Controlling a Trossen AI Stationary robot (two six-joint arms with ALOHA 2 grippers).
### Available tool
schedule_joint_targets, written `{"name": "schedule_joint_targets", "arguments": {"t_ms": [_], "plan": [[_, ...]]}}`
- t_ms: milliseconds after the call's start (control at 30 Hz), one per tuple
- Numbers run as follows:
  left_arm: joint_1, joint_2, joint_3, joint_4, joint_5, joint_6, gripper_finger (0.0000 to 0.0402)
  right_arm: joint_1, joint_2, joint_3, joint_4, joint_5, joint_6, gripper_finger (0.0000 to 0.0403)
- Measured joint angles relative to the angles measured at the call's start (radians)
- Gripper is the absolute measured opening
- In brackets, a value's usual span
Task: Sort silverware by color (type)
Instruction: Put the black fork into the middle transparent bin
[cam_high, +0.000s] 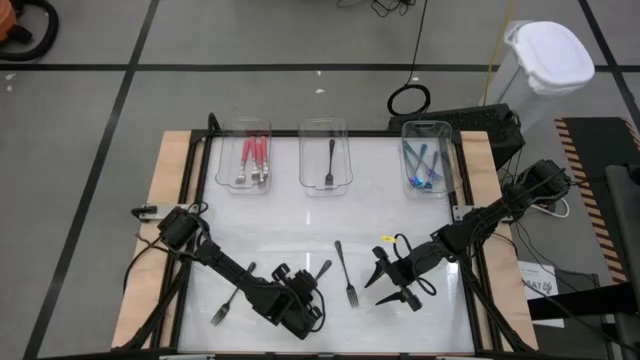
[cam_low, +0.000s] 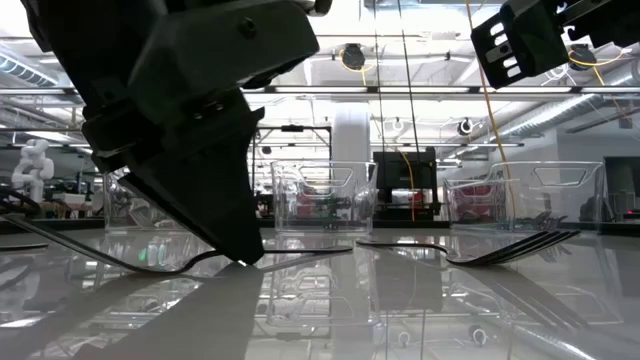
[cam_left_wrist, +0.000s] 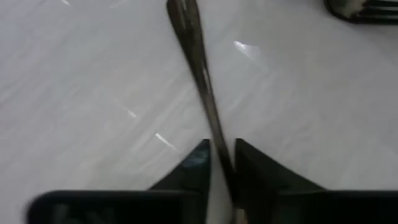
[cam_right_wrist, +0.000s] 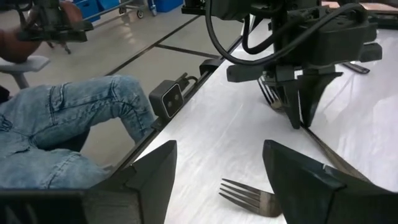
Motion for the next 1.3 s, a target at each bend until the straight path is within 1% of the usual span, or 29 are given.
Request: {"name": "schedule_joint_targets", "arguments": {"t_ms": [67, 133, 300, 467, 533, 633, 767, 833, 933, 1000, 1200, 1300], "plan": [[-0.001, 0.0, 0.0, 0.002, 0.003, 0.014, 0.003, 0.0, 0.0, 0.0, 0.0, 0.0, 0.017, 0.0235], [-0.001, 0.0, 0.0, -0.002, 0.002, 0.018, 0.0012, 0.0, 0.0, 0.0, 0.0, -0.001, 0.025, 0.0235], [-0.002, 0.002, 0.004, 0.004, -0.011, 0.045, 0.0018, 0.002, 0.0, 0.0, 0.001, 0.0, 0.027, 0.0235], [-0.001, 0.005, 0.028, -0.019, -0.028, 0.114, 0.0008, 0.002, 0.0, 0.0, 0.001, 0.001, 0.004, 0.0235], [-0.001, 0.0, 0.041, -0.067, -0.036, 0.118, 0.0006, 0.002, 0.0, 0.0, 0.001, 0.033, -0.009, 0.0235], [0.001, -0.015, 0.07, -0.142, -0.054, 0.117, 0.0005, 0.002, 0.0, 0.0, -0.007, 0.119, -0.036, 0.0235], [-0.001, -0.051, 0.101, -0.221, -0.139, 0.117, 0.0004, 0.002, 0.0, 0.0, -0.019, 0.176, -0.092, 0.0235], [-0.002, -0.07, 0.101, -0.248, -0.184, 0.125, 0.0004, 0.001, 0.0, 0.0, -0.015, 0.179, -0.125, 0.0235], [-0.002, -0.1, 0.101, -0.274, -0.244, 0.151, 0.0003, 0.001, 0.0, 0.0, -0.004, 0.186, -0.2, 0.0235], [-0.002, -0.116, 0.101, -0.288, -0.268, 0.176, 0.0003, 0.001, 0.0, 0.0, 0.004, 0.222, -0.278, 0.0235], [0.001, -0.18, 0.101, -0.305, -0.338, 0.267, 0.0002, 0.001, 0.0, 0.0, 0.087, 0.353, -0.625, 0.0235], [0.001, -0.216, 0.101, -0.312, -0.38, 0.301, 0.0002, 0.001, 0.0, 0.0, 0.151, 0.419, -0.759, 0.0235]]}}
